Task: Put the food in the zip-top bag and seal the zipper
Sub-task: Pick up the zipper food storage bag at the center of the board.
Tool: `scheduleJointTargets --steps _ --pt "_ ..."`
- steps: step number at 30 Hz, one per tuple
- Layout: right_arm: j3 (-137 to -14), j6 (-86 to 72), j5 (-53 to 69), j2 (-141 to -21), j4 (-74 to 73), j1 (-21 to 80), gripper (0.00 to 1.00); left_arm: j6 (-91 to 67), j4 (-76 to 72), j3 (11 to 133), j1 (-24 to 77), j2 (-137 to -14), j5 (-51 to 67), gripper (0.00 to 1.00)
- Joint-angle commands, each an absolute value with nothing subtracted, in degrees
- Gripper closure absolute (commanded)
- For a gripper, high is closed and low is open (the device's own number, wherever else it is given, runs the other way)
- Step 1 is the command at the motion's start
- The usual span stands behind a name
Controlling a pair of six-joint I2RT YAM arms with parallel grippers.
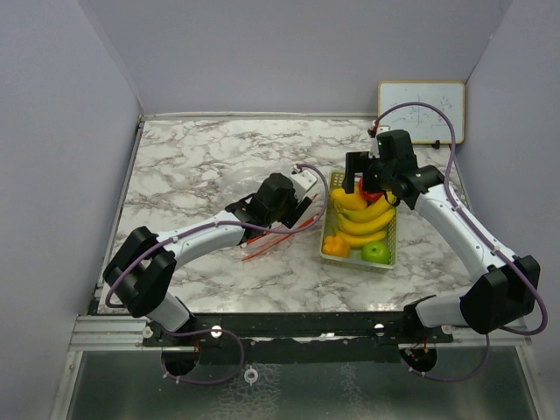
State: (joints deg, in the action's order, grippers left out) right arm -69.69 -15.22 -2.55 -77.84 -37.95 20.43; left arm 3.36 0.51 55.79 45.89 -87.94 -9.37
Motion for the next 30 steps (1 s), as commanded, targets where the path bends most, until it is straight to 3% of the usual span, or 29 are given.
scheduleJointTargets --steps 1,8,24,27,30 --pt "-70.21 -14.71 -1.19 -78.42 -38.30 19.57 0.00 1.92 -0.06 58.60 46.11 -86.78 -6.86 0.34" --pt "-68.56 -15.02 -0.42 -77.72 -37.65 19.08 0.01 1.05 2.87 59.31 46.24 -83.41 -4.01 0.28" --pt "-68.80 -15.48 0.28 -77.64 -37.78 18.81 0.01 2.11 -1.71 54.93 47.60 -89.16 -7.74 0.33" --pt "-68.81 -15.32 -0.20 -77.21 -37.96 18.73 0.00 2.19 -2.83 54.36 47.61 -90.80 -8.31 0.38" --pt "-68.85 -15.37 -0.43 -76.87 -38.14 18.65 0.01 2.59 -3.74 54.21 47.64 -92.08 -9.45 0.52"
